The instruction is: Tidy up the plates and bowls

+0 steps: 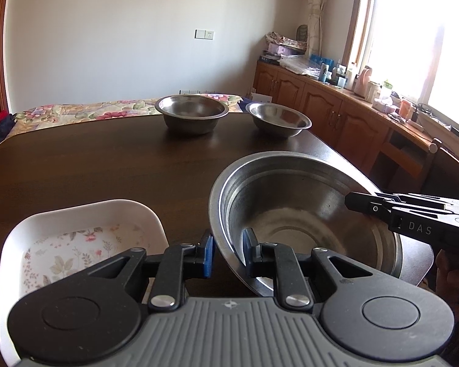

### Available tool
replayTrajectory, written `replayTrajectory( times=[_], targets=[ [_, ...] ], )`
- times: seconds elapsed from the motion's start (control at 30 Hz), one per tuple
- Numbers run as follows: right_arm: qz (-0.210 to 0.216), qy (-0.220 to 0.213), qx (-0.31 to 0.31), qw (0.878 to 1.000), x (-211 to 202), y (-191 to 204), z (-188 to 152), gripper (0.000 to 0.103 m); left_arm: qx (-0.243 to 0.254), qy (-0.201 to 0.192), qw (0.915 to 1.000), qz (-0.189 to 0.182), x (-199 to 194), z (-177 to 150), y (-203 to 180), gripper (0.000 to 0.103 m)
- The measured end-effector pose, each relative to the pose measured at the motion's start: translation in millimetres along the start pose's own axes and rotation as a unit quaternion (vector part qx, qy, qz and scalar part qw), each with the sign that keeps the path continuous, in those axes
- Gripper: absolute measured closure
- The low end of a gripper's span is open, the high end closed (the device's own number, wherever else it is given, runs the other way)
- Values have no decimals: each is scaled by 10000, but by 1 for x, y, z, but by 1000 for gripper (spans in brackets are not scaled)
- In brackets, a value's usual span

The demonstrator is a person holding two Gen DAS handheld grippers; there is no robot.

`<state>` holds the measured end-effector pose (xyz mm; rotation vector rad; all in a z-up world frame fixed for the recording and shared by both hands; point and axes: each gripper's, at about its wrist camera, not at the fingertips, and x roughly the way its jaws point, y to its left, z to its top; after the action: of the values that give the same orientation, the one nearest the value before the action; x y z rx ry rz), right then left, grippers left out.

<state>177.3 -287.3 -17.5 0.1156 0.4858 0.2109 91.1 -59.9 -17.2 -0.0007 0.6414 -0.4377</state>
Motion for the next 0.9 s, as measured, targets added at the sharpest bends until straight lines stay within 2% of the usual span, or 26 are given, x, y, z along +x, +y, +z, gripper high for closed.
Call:
replayTrajectory(
  times=[0.17,0.37,0.43,0.5,0.53,0.9],
  targets=[
    [19,59,18,10000,3,0,-2,83,-36,-5,10000,-16,2,1,0,82],
    [3,28,-45,10000,3,3,0,83,-154,-79,9998,52,-1,1,4,74],
    [9,19,-55,10000,2,2,3,81,-168,-107,9998,73,-3,2,6,72],
    [5,-17,-80,10000,0,2,5,73,-171,-139,9997,98,-4,5,8,70],
    [2,-52,-109,9999,-2,1,7,71,-170,-157,9997,113,-5,6,9,70],
    [40,-397,-700,9967,-7,-6,54,71,-8,-402,9983,411,-5,41,22,67]
  ],
)
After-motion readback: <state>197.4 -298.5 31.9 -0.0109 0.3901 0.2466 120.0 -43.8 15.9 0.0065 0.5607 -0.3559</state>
